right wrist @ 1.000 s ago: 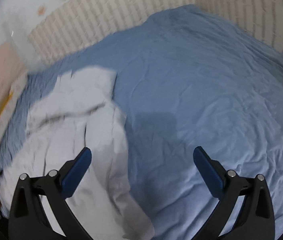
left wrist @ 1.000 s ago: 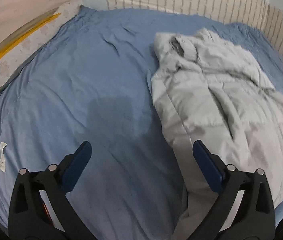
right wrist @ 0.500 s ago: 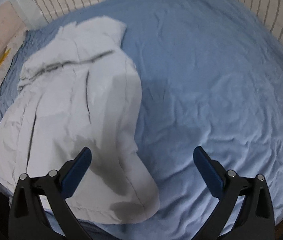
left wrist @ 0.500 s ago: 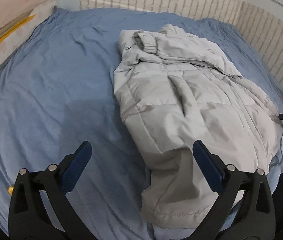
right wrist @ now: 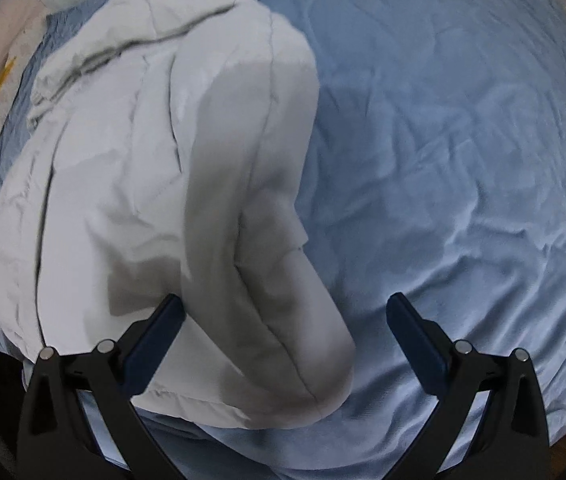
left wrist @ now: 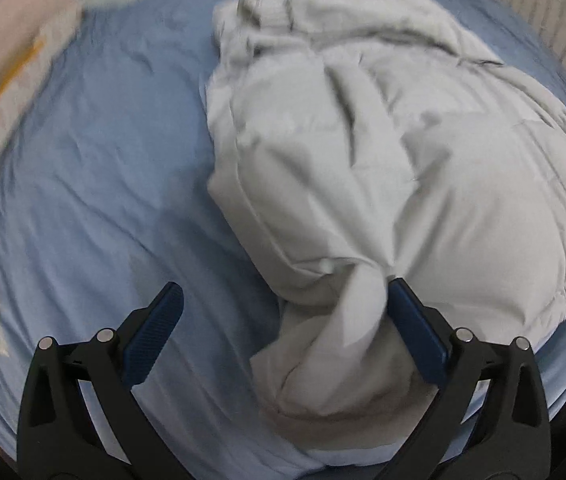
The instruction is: Fold large clothes
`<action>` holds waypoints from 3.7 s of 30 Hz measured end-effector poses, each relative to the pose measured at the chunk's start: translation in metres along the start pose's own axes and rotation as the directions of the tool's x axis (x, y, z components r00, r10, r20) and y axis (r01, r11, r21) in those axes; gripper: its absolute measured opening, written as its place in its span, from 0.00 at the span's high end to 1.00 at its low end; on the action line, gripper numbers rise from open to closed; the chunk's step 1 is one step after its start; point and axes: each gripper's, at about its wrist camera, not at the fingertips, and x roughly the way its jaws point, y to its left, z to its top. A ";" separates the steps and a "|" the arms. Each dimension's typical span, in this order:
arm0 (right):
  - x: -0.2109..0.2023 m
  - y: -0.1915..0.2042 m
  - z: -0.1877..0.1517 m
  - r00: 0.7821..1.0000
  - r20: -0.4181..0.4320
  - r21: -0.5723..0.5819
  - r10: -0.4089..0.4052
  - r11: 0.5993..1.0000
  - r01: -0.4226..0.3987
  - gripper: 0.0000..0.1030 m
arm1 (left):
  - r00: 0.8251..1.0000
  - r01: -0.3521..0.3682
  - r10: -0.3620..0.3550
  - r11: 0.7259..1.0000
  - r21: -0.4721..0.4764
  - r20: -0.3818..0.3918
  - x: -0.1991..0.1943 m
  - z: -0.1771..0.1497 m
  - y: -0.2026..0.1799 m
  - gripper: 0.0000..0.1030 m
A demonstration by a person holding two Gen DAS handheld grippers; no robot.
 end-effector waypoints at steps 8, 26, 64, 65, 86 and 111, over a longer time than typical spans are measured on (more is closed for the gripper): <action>-0.002 0.029 0.002 0.999 0.033 -0.118 -0.006 0.993 0.010 0.70 | 0.997 0.077 -0.078 0.995 -0.056 -0.010 0.019 0.002 -0.004 0.55; -0.148 0.026 0.004 0.747 0.562 -0.166 0.354 0.934 -0.317 0.87 | 0.901 0.243 -0.151 0.952 -0.185 0.407 -0.128 0.045 0.049 0.93; -0.148 0.001 0.124 0.682 0.669 0.023 0.295 0.909 -0.416 0.94 | 0.862 0.450 -0.280 0.806 -0.383 0.423 -0.066 0.156 0.097 0.87; -0.138 0.000 0.132 0.682 0.670 0.032 0.292 0.907 -0.420 0.94 | 0.864 0.448 -0.273 0.801 -0.397 0.423 -0.050 0.164 0.100 0.84; -0.181 0.007 0.086 0.312 0.899 -0.150 0.306 0.887 -0.436 0.01 | 0.764 0.256 0.031 0.902 -0.347 0.645 -0.109 0.122 0.091 0.08; -0.039 0.143 0.225 0.791 0.605 -0.163 0.092 0.987 0.009 0.01 | 0.910 0.201 -0.072 0.938 -0.283 0.408 0.036 0.263 0.004 0.03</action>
